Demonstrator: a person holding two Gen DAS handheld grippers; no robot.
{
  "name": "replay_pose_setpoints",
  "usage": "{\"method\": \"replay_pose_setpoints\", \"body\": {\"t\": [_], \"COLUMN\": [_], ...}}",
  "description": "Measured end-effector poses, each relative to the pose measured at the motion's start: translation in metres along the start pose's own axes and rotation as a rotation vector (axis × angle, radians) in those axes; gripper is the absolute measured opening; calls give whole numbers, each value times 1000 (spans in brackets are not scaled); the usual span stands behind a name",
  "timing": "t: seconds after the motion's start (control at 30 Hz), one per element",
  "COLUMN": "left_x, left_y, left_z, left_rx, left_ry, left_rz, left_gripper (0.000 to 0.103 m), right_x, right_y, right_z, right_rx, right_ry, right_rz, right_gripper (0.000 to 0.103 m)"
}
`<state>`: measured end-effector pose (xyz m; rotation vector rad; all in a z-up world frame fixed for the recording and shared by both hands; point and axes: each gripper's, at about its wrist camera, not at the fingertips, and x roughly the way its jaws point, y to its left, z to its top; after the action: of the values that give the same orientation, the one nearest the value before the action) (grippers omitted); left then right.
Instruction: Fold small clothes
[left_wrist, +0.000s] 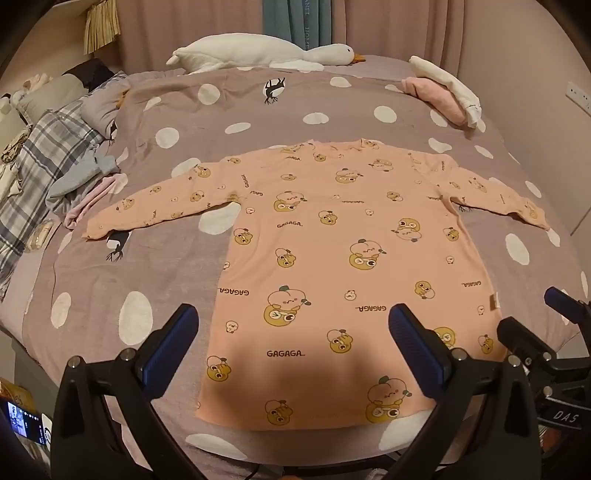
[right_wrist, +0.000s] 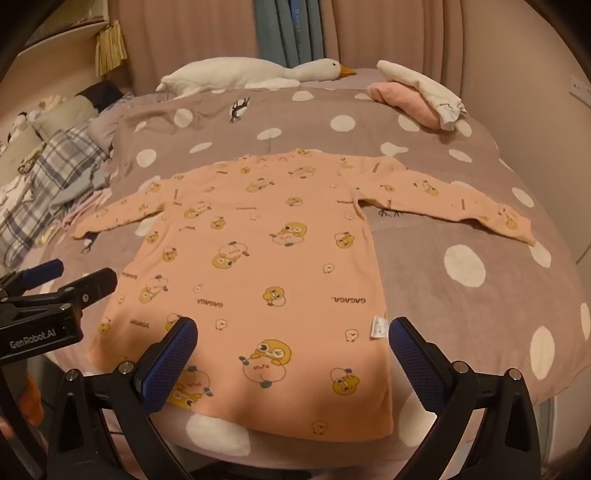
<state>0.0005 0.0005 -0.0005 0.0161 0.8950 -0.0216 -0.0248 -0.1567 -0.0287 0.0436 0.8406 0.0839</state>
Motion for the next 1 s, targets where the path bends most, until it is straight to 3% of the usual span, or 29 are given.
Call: {"method": "replay_pose_setpoints", "body": {"t": [0.3, 0.37, 1.0], "left_x": [6, 5, 11], "left_y": [13, 0, -5], "left_z": [5, -2, -4], "left_rx": [12, 22, 34], "left_ry": [19, 4, 18], "left_rz": [-36, 6, -15], "left_gripper": [103, 103, 103], "right_x": [0, 0, 4], "right_y": [-1, 0, -3], "right_z": [0, 0, 0], "right_rx": [8, 7, 18], "right_ry": [-4, -4, 8], "right_rz": [7, 6, 10], "right_gripper": [102, 102, 102]}}
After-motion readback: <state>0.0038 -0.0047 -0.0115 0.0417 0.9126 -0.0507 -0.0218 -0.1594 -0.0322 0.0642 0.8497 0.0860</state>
